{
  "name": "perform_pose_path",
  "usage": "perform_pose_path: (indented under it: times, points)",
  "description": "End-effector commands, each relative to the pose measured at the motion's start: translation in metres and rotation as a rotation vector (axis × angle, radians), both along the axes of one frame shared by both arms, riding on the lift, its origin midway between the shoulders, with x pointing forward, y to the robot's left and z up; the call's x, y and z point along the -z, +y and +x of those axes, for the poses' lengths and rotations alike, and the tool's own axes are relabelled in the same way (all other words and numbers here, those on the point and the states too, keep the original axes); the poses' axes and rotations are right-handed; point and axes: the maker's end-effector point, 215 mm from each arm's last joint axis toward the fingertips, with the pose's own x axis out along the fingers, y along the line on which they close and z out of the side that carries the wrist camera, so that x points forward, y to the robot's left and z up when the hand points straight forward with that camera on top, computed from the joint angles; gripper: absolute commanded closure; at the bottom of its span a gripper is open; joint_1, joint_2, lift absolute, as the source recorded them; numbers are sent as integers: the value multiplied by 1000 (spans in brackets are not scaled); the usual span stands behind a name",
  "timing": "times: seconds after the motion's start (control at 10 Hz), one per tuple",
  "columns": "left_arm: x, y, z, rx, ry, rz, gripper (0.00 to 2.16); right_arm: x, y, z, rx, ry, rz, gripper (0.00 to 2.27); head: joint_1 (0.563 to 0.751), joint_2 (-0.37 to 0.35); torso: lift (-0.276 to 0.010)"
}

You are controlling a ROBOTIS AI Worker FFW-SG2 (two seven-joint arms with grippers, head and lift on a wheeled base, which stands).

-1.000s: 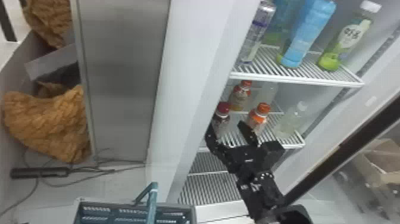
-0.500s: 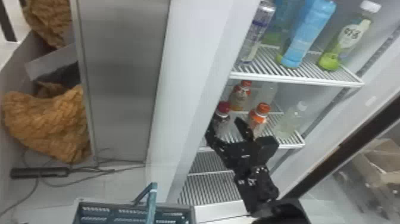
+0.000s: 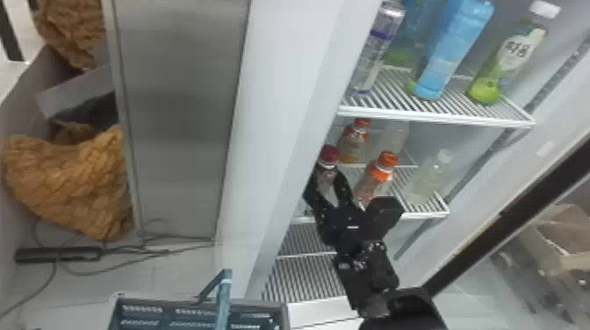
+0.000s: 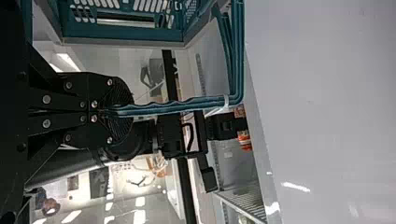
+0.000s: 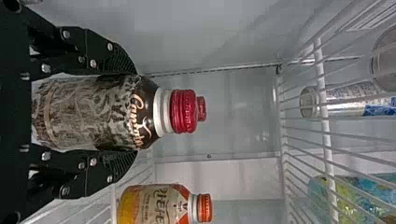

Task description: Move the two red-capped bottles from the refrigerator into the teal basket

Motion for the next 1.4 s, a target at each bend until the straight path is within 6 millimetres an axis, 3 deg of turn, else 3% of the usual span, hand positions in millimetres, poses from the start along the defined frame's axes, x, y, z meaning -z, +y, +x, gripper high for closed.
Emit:
perform_pose_path:
  times: [0.0, 0.6, 1.0, 1.2, 1.3]
  points:
    - [0, 0, 0, -2, 1, 0, 1164, -10, 2, -4, -3, -18, 2, 880, 695, -350, -224]
    - [-2, 0, 2, -4, -5, -3, 1164, -46, -26, -53, 45, -35, -12, 878, 695, -350, -224]
    - [-1, 0, 2, -4, -4, -5, 1164, -60, -22, -112, 35, 62, 20, 878, 695, -350, -224]
    - [-1, 0, 1, -1, -3, -4, 1164, -51, -19, -136, 26, 167, 14, 878, 695, -350, -224]
    - [-1, 0, 1, -1, -3, -4, 1165, -36, -15, -151, 3, 278, 11, 878, 695, -350, -224]
